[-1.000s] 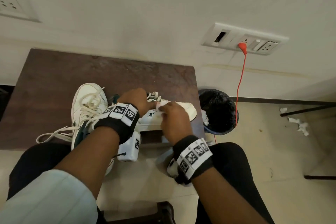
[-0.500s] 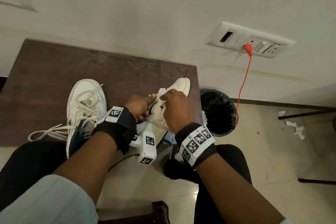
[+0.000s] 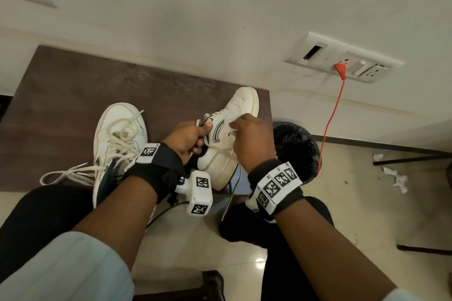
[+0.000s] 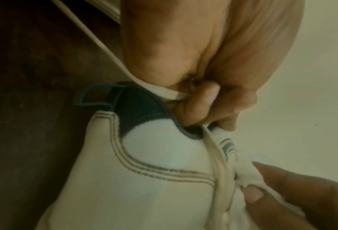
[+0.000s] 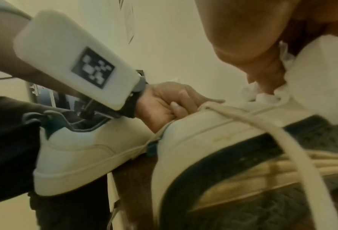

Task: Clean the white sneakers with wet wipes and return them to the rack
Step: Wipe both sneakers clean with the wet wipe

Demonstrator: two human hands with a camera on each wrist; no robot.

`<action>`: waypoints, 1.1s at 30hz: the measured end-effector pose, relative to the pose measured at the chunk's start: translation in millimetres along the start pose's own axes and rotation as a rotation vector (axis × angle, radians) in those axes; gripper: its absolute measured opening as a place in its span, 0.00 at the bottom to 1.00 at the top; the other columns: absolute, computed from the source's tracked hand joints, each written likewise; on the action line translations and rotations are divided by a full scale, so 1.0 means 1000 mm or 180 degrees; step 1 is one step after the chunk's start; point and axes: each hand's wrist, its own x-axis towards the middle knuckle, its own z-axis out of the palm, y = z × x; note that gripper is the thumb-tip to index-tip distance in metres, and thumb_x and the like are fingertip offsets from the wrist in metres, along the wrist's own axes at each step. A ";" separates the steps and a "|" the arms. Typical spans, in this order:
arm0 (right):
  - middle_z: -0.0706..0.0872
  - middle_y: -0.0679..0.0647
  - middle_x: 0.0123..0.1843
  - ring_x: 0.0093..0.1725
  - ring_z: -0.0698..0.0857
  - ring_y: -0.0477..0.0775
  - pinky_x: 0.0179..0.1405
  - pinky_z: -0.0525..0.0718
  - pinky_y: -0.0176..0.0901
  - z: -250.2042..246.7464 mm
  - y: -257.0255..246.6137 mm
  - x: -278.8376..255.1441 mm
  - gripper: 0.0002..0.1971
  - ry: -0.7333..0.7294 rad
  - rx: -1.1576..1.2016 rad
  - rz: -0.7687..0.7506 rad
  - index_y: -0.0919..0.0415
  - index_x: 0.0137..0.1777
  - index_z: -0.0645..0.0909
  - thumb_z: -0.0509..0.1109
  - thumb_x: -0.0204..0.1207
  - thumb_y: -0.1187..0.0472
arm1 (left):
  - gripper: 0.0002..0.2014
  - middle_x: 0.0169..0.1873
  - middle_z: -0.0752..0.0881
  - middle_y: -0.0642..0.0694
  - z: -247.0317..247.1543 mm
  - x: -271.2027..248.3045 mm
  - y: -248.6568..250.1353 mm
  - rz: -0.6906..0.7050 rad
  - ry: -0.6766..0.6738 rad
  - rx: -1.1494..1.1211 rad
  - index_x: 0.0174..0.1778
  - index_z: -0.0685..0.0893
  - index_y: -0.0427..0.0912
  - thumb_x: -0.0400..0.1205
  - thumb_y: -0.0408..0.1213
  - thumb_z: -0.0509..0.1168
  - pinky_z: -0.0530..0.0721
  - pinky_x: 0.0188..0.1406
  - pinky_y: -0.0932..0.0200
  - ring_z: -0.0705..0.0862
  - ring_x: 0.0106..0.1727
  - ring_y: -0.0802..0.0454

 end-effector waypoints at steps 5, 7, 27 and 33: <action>0.87 0.57 0.46 0.44 0.85 0.62 0.43 0.85 0.52 0.012 -0.014 -0.041 0.14 -0.0443 0.0307 -0.0699 0.64 0.48 0.88 0.75 0.63 0.75 | 0.10 0.17 0.72 0.51 0.000 0.003 -0.004 0.0009 0.0073 0.0061 0.36 0.77 0.43 0.84 0.34 0.62 0.64 0.11 0.71 0.68 0.14 0.61; 0.87 0.57 0.45 0.42 0.85 0.62 0.38 0.86 0.50 0.015 -0.012 -0.052 0.14 -0.0519 0.0290 -0.0858 0.64 0.47 0.88 0.78 0.60 0.74 | 0.08 0.19 0.73 0.49 -0.003 0.003 -0.004 0.0040 0.0013 0.0182 0.38 0.77 0.43 0.84 0.36 0.63 0.66 0.12 0.69 0.69 0.15 0.60; 0.88 0.57 0.44 0.40 0.87 0.59 0.37 0.87 0.48 0.016 0.002 -0.054 0.11 -0.0214 0.0460 -0.0903 0.64 0.45 0.88 0.78 0.63 0.74 | 0.20 0.42 0.84 0.44 -0.006 -0.020 -0.009 0.1504 0.1336 0.3883 0.46 0.84 0.45 0.78 0.60 0.63 0.80 0.46 0.51 0.83 0.50 0.40; 0.88 0.59 0.42 0.38 0.86 0.62 0.33 0.87 0.49 0.016 0.006 -0.050 0.11 -0.0263 0.0333 -0.0975 0.65 0.44 0.88 0.76 0.62 0.75 | 0.20 0.43 0.85 0.39 0.004 -0.021 -0.020 0.0941 0.0762 0.3470 0.45 0.80 0.39 0.85 0.53 0.53 0.78 0.48 0.51 0.83 0.49 0.38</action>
